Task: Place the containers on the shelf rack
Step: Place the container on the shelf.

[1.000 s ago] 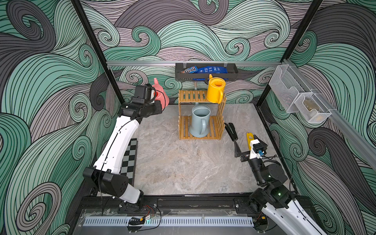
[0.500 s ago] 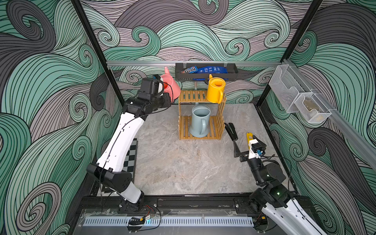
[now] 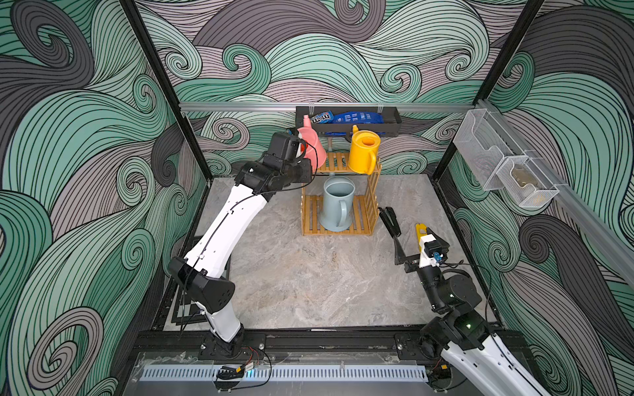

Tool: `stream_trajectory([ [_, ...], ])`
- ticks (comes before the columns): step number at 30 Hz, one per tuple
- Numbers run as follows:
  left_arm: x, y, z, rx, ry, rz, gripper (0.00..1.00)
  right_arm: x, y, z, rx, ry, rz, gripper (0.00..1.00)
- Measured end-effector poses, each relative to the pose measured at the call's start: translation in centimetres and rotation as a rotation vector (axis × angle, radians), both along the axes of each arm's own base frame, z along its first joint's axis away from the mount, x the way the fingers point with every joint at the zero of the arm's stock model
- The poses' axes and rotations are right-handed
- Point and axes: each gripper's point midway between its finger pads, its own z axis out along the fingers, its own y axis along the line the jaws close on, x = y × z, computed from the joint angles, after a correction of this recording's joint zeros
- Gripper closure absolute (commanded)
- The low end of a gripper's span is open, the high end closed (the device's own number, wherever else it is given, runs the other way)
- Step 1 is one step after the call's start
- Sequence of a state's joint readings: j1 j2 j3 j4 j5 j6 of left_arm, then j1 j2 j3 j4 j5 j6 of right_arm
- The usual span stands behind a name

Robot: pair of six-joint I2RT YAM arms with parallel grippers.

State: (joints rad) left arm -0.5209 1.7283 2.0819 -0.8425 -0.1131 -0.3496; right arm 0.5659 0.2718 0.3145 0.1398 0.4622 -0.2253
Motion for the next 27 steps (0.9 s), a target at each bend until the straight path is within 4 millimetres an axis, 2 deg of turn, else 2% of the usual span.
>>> stream_trajectory([
  [6, 1.0, -0.8, -0.8, 0.035, -0.006, 0.026, 1.0, -0.1, -0.1, 0.2, 0.004, -0.007, -0.002, 0.01],
  [13, 1.6, -1.5, -1.8, 0.07, -0.003, 0.046, 0.93, -0.2, -0.3, 0.5, 0.011, -0.018, -0.006, 0.01],
  [21, 1.6, -1.8, -1.8, 0.086, -0.013, 0.06, 0.89, -0.2, -0.3, 0.2, 0.011, -0.018, -0.006, 0.01],
  [27, 2.2, -2.0, -2.7, 0.096, 0.0, 0.071, 0.82, -0.3, -0.3, 0.3, 0.013, -0.021, -0.006, 0.01],
])
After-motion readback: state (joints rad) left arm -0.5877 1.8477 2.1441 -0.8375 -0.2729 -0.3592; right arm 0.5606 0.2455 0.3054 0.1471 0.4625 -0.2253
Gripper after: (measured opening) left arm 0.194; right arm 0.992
